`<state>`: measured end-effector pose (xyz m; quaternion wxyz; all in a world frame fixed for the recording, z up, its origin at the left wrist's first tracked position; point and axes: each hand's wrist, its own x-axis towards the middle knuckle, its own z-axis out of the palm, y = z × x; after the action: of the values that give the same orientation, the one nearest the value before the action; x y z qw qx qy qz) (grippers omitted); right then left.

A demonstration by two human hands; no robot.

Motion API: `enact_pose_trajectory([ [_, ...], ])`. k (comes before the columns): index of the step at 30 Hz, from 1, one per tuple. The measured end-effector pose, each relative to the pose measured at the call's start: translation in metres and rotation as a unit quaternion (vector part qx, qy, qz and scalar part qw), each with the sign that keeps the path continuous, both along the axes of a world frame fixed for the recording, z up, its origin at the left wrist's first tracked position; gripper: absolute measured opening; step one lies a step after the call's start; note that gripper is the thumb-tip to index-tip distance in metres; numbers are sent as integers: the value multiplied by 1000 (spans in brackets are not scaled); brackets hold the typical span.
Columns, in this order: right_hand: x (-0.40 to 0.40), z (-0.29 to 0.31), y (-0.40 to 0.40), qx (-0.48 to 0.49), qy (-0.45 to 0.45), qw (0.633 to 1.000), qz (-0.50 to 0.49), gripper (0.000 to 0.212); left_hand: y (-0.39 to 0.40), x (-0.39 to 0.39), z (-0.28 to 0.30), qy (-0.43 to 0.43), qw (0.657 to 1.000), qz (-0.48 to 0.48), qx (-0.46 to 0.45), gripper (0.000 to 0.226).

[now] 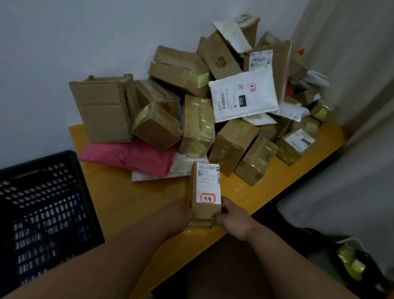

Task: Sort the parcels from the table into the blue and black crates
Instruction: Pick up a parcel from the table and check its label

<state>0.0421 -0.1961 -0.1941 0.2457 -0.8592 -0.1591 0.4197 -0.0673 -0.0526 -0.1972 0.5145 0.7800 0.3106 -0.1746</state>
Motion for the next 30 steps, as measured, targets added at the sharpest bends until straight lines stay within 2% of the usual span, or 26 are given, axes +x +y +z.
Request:
enact_pose_trajectory([
  [2,7,-3,3,12,27,1000,-6,76,0,10,-2,-9,1000,1,-25,51],
  [6,17,-4,2,31,59,998,-15,69,0,15,-5,-10,999,16,-41,48],
  [9,24,2,-1,60,102,992,-39,60,-5,10,3,-19,997,54,-50,47],
  [14,19,7,-13,85,139,985,-62,58,-28,-8,11,-41,987,144,-65,46],
  [19,0,22,-23,112,139,984,20,53,-59,-42,15,-42,975,210,-63,41],
  [22,-18,30,-18,122,131,981,76,55,-68,-66,22,-47,964,257,-43,46],
  [30,-106,52,19,138,114,963,201,57,-51,-165,36,-80,925,370,20,52],
])
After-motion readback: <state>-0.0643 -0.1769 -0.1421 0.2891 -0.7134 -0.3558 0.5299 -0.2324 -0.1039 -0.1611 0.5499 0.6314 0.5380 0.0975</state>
